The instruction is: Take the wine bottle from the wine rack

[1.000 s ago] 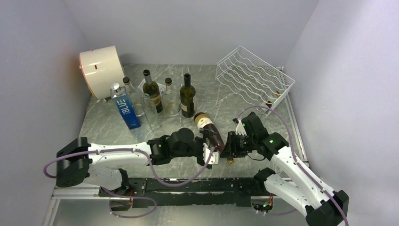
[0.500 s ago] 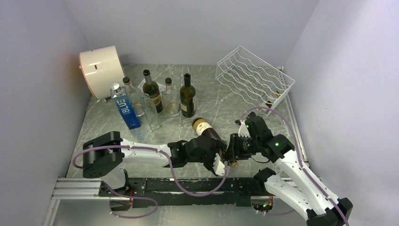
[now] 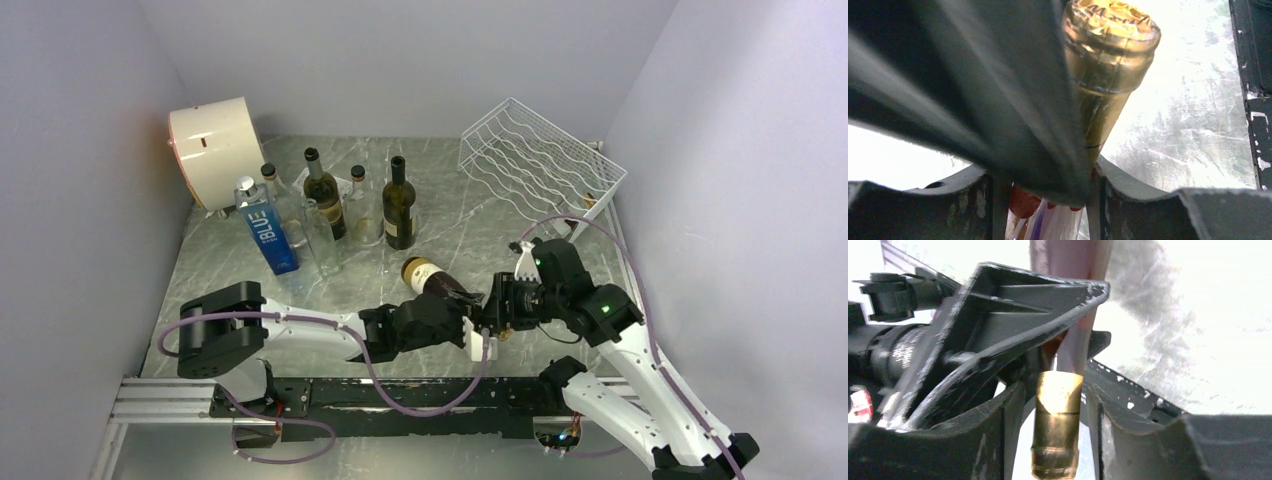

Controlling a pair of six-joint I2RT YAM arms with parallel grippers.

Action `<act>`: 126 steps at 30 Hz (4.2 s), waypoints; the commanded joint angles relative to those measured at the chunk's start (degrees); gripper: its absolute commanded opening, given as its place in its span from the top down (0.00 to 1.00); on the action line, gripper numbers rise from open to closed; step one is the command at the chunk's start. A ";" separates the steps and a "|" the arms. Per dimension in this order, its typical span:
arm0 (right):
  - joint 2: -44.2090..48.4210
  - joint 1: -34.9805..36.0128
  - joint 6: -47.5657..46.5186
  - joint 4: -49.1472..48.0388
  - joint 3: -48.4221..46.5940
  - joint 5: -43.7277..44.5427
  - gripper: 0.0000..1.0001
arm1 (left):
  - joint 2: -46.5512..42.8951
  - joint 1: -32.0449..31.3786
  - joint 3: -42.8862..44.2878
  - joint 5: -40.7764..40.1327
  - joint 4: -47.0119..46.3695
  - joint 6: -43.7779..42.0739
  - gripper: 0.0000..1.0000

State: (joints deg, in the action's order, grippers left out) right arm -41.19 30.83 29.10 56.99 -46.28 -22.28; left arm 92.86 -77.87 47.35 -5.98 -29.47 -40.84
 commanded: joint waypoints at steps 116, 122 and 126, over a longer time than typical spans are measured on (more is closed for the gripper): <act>-43.80 -22.24 9.40 -47.62 2.38 47.38 0.02 | -64.43 29.96 -3.55 -7.81 41.73 47.95 0.07; -48.68 -22.39 9.68 -51.36 1.14 46.30 0.16 | -63.18 29.95 -3.32 -8.10 42.35 48.27 0.08; -48.80 -22.45 10.81 -52.66 1.96 48.31 0.23 | -62.61 29.92 -3.15 -8.25 42.72 48.39 0.08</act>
State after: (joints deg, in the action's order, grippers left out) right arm -90.19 8.91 38.00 8.34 -44.40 23.40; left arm 29.85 -48.18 42.35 -14.74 12.49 6.92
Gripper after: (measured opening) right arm 0.790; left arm 0.922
